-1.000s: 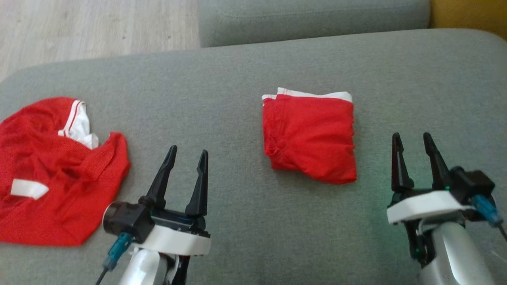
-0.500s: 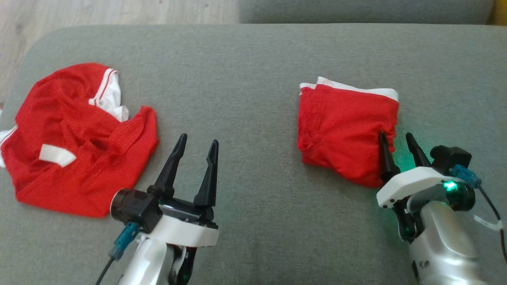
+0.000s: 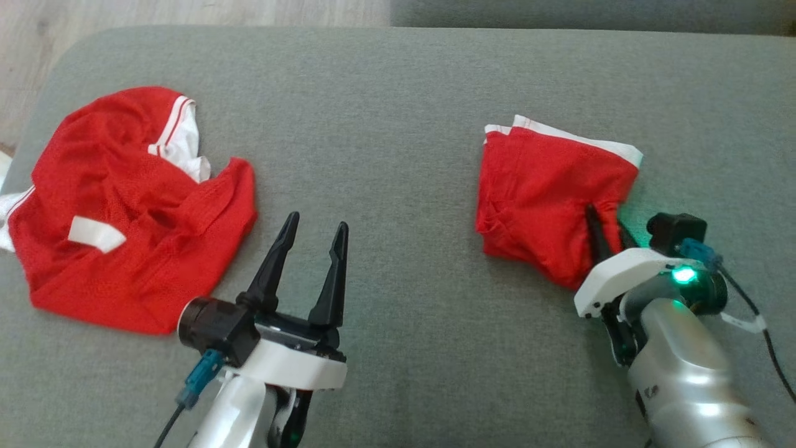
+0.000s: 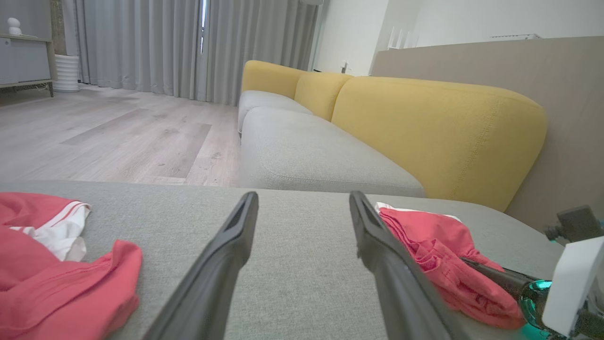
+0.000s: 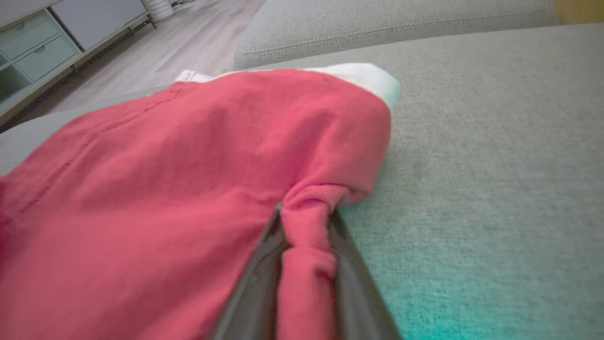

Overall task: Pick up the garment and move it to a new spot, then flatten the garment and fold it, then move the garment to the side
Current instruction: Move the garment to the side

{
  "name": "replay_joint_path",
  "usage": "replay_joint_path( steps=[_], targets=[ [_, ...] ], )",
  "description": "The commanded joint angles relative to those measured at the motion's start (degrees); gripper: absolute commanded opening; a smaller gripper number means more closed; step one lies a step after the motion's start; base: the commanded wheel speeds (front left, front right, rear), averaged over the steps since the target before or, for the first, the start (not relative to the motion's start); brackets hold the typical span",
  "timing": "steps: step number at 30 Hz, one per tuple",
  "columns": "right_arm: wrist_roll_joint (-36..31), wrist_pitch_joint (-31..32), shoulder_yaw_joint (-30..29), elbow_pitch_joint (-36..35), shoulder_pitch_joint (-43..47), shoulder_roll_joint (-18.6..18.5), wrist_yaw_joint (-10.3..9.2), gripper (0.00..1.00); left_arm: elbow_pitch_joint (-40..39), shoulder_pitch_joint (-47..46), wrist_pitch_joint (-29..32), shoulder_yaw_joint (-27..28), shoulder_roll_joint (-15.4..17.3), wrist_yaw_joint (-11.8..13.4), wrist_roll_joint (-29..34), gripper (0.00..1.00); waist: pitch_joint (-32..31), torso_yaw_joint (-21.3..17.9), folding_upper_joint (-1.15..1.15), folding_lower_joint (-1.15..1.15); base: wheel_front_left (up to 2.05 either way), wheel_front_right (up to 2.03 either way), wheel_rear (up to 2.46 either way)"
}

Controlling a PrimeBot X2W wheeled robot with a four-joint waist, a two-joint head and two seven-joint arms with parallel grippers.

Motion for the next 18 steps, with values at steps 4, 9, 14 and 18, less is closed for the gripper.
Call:
replay_joint_path(
  steps=[4, 9, 14, 18],
  targets=[
    [-5.62, -1.75, 1.30, -1.63, -2.86, 0.32, 0.39, 0.00, -1.69, -2.84, -0.29, 1.70, 0.09, 0.11, -0.07, 1.00, -0.43, -1.80, 0.00, 0.00, 0.00, 0.00, 0.00],
    [-12.82, -2.13, 1.42, -4.81, -3.61, -1.25, 0.39, 0.00, -2.12, -3.67, -0.29, 0.80, 0.09, 0.17, -0.20, 1.00, -0.84, -4.25, 0.00, 0.00, 0.00, 0.00, 0.00],
    [-15.46, -1.34, 6.90, -6.64, -4.46, -6.89, 0.39, 0.00, -2.88, -5.28, -0.29, -0.88, 0.09, 0.51, -0.69, 1.00, -0.51, -6.60, 0.00, 0.00, 0.00, 0.00, 0.00],
    [-13.55, 0.37, 13.45, -6.98, -5.73, -14.20, 0.39, 0.00, -3.31, -6.60, -0.29, -2.25, 0.09, 0.93, -1.19, 1.00, 0.41, -7.57, 0.00, 0.00, 0.00, 0.00, 0.00]
  ],
)
